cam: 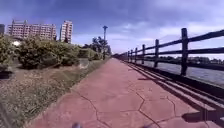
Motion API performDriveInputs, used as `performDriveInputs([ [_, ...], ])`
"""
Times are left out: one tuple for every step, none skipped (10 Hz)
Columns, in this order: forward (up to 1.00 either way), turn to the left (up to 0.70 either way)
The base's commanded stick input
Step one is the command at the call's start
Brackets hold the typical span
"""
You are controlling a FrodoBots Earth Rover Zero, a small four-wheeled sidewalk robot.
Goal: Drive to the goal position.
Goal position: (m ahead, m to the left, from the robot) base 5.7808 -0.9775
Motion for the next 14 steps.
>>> performDriveInputs([
  [0.70,0.00],
  [0.70,0.00],
  [0.70,0.00],
  [0.70,0.00],
  [0.70,0.00],
  [0.70,0.00],
  [0.70,0.00],
  [0.70,0.00],
  [0.70,0.00],
  [0.70,0.00],
  [0.70,0.00],
  [0.70,0.00],
  [0.70,0.00],
  [0.70,0.00],
])
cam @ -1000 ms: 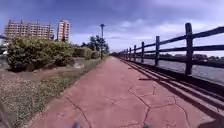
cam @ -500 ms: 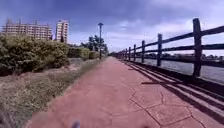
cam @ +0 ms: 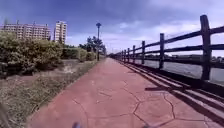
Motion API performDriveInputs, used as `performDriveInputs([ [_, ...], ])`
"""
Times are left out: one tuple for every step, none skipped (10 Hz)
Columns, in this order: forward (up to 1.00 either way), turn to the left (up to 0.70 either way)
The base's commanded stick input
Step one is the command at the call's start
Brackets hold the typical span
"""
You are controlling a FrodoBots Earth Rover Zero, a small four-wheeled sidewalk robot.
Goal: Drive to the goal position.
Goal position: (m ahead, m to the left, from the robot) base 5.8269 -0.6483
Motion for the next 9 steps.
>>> performDriveInputs([
  [0.70,0.00],
  [0.70,0.00],
  [0.70,0.00],
  [0.70,0.00],
  [0.70,0.13],
  [0.70,0.35],
  [0.70,0.35],
  [0.70,0.35],
  [0.70,0.35],
])
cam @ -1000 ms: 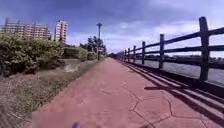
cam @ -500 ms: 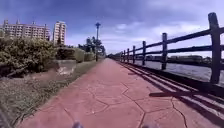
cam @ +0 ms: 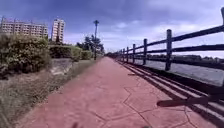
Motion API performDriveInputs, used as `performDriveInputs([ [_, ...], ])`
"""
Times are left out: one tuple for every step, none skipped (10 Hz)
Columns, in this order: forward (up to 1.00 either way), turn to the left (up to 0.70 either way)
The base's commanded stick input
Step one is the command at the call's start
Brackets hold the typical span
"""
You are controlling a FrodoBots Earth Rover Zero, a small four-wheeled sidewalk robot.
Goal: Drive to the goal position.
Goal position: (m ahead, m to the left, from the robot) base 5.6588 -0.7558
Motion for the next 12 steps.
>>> performDriveInputs([
  [0.70,0.35],
  [0.70,0.35],
  [0.70,0.25],
  [0.70,0.00],
  [0.70,0.00],
  [0.70,0.00],
  [0.70,0.00],
  [0.70,0.00],
  [0.70,0.00],
  [0.70,0.00],
  [0.70,0.00],
  [0.70,0.00],
])
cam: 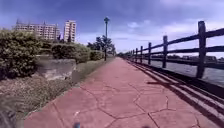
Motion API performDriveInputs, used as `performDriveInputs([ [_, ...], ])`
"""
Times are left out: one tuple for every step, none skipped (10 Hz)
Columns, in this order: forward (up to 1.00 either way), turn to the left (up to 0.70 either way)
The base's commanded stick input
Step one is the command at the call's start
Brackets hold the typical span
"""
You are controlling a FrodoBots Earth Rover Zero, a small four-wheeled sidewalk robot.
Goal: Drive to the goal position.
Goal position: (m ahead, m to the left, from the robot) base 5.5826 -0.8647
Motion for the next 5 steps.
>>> performDriveInputs([
  [0.70,0.00],
  [0.70,0.00],
  [0.70,0.00],
  [0.70,0.00],
  [0.70,0.00],
])
